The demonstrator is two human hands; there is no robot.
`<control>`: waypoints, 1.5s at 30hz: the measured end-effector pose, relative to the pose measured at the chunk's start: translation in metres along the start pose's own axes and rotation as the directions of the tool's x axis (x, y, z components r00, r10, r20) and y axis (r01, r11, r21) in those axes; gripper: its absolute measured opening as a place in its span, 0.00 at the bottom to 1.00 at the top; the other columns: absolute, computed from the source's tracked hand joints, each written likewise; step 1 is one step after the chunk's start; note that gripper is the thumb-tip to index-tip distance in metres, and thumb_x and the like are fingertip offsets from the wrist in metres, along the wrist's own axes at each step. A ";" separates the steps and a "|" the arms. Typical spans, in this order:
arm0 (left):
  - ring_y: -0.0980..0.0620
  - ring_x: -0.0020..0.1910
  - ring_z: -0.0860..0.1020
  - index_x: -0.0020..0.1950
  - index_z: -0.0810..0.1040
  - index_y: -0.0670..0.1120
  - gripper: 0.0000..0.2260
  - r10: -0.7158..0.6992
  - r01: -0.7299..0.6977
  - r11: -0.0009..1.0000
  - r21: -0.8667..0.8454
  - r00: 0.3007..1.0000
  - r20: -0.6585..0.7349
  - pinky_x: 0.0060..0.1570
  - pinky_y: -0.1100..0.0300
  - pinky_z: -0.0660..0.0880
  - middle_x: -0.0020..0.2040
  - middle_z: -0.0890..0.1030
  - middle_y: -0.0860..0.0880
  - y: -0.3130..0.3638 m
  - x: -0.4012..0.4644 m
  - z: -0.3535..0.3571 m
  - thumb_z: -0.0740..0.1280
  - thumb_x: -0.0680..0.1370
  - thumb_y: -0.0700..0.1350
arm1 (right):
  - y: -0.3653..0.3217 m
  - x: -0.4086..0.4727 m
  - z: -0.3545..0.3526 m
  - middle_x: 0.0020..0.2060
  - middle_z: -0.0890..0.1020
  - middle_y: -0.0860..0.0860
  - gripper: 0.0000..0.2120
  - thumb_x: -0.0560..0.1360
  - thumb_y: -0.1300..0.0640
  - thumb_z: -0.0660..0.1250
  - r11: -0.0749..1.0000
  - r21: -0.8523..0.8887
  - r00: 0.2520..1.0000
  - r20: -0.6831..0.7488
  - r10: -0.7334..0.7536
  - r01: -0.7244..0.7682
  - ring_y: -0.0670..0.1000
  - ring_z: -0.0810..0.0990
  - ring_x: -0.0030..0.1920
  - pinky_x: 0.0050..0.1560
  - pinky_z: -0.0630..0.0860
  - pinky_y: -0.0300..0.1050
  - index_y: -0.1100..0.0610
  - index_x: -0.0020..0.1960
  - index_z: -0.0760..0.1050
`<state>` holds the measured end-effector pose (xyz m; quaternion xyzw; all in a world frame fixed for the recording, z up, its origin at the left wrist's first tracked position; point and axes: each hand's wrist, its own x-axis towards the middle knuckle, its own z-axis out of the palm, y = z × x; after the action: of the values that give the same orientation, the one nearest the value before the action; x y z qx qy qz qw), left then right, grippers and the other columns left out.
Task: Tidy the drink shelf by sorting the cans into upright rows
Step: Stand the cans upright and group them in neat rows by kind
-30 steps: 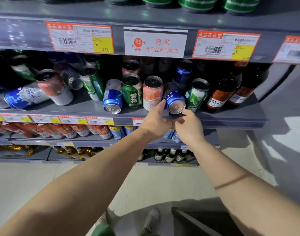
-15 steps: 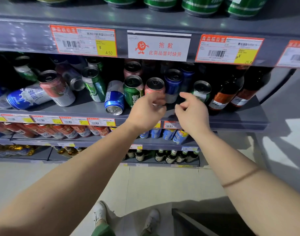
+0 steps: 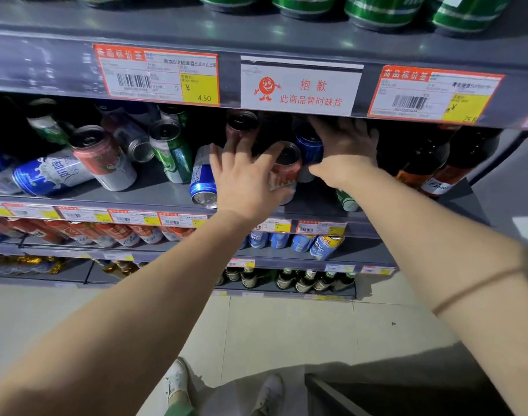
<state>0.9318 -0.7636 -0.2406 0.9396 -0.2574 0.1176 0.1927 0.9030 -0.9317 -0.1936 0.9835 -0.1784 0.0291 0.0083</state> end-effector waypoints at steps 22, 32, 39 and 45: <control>0.43 0.56 0.75 0.67 0.73 0.43 0.39 -0.032 -0.038 0.951 -0.308 0.975 -0.219 0.57 0.54 0.66 0.58 0.77 0.44 0.030 -0.038 0.028 0.71 0.65 0.67 | 0.033 -0.001 -0.003 0.66 0.74 0.54 0.23 0.76 0.45 0.63 0.977 0.203 0.991 -0.109 0.082 -0.058 0.60 0.67 0.68 0.66 0.61 0.54 0.50 0.69 0.69; 0.41 0.48 0.72 0.69 0.73 0.54 0.34 -0.113 0.082 0.955 -0.285 0.989 -0.093 0.48 0.55 0.62 0.51 0.74 0.43 0.048 -0.032 0.040 0.76 0.65 0.60 | 0.039 0.022 0.003 0.73 0.66 0.50 0.29 0.73 0.40 0.67 0.987 0.109 0.986 0.130 0.104 -0.119 0.61 0.58 0.73 0.68 0.58 0.59 0.40 0.71 0.64; 0.40 0.51 0.74 0.59 0.78 0.47 0.28 -0.214 0.150 0.916 -0.372 0.967 -0.137 0.50 0.54 0.65 0.53 0.76 0.43 0.061 -0.030 0.040 0.78 0.63 0.56 | 0.035 0.026 0.015 0.64 0.75 0.52 0.19 0.72 0.45 0.71 0.963 0.247 0.993 -0.028 0.118 -0.108 0.58 0.68 0.67 0.68 0.62 0.55 0.50 0.60 0.74; 0.41 0.51 0.78 0.47 0.76 0.42 0.24 -0.203 0.113 0.907 -0.406 0.961 -0.186 0.49 0.51 0.68 0.55 0.80 0.45 0.069 -0.027 0.035 0.80 0.60 0.52 | 0.037 0.024 0.001 0.76 0.60 0.52 0.38 0.72 0.42 0.69 0.994 0.092 0.991 0.128 0.039 -0.051 0.61 0.55 0.75 0.70 0.54 0.64 0.45 0.76 0.54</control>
<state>0.8769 -0.8217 -0.2595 0.8806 -0.1749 0.1528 0.4130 0.9124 -0.9752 -0.1931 0.9784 -0.1991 -0.0246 -0.0505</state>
